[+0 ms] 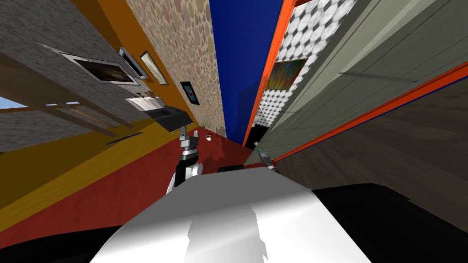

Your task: Pull the door open

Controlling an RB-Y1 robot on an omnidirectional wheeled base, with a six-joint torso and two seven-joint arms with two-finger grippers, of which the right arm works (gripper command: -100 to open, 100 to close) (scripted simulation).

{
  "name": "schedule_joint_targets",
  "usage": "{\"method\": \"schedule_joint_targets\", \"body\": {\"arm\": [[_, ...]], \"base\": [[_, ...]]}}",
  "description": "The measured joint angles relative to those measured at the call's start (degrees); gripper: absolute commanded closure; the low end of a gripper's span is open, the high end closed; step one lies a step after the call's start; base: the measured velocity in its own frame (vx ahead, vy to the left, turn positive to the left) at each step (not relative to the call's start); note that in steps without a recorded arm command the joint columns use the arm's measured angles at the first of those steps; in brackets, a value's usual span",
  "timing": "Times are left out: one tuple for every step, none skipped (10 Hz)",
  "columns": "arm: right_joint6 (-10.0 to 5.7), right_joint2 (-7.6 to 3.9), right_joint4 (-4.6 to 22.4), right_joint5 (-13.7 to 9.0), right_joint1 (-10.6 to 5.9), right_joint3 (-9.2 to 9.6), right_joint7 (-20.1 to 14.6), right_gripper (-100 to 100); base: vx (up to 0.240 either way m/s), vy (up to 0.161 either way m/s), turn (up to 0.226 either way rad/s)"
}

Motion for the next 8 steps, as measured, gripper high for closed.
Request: {"method": "schedule_joint_targets", "body": {"arm": [[-0.73, -0.18, 0.6, 0.1, -0.12, 0.17, -0.4, 100], [-0.78, -0.18, 0.8, 0.2, -0.04, 0.25, -0.5, 100], [-1.01, -0.35, 1.2, 0.1, 0.01, 0.36, -0.6, 100], [-1.42, -0.45, 1.5, 0.2, -0.14, 0.46, -0.8, 100], [-2.09, -0.39, 2.3, 0.3, -0.53, 0.69, -1.1, 100], [-2.36, -0.49, 2.3, 0.4, -0.35, 0.9, -1.3, 100], [-2.63, -0.55, 2.2, 0.5, -0.09, 1.2, -1.3, 100], [-3.0, -0.68, 2.3, 0.5, -0.02, 1.44, -1.5, 100]], "base": [[-0.095, -0.019, 0.014], [-0.142, -0.04, 0.18], [-0.218, -0.07, 0.158], [-0.194, -0.062, 0.114], [-0.187, -0.085, 0.155], [-0.201, -0.112, 0.152], [-0.22, -0.082, 0.173], [-0.218, -0.083, 0.164]]}}
